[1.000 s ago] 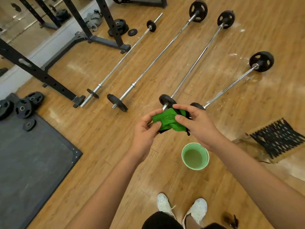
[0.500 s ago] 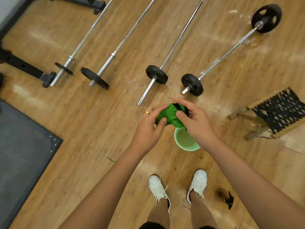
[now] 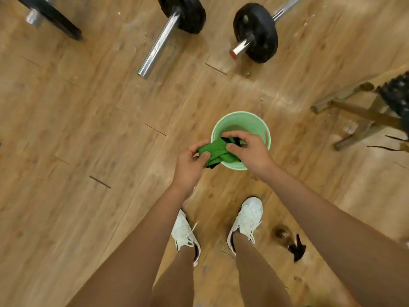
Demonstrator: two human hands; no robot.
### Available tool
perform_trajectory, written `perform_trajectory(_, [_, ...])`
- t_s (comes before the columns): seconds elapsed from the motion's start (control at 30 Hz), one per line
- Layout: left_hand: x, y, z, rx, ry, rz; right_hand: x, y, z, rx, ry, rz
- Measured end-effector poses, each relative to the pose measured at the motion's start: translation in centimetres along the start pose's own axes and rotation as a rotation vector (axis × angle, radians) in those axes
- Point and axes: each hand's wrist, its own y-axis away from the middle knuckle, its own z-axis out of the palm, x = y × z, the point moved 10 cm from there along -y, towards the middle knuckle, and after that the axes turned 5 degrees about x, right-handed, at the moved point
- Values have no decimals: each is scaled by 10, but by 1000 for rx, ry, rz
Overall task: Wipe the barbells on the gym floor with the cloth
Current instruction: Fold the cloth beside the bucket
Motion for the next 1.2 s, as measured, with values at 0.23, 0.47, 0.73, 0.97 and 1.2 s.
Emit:
perform_trajectory(0.23, [-112, -68, 17, 2, 42, -5, 122, -55, 35, 40, -8, 68])
perform_trajectory(0.47, [-151, -101, 27, 108, 129, 17, 167, -86, 46, 81, -16, 34])
perform_trajectory(0.73, [-180, -108, 23, 267, 296, -88, 185, -101, 66, 14, 24, 43])
perform_trajectory(0.97, [-196, -104, 44, 277, 392, -198, 178, -101, 84, -50, 245, -41])
perform_trajectory(1.2, [-201, -110, 52, 133, 292, -230, 188, -99, 96, -169, 167, 57])
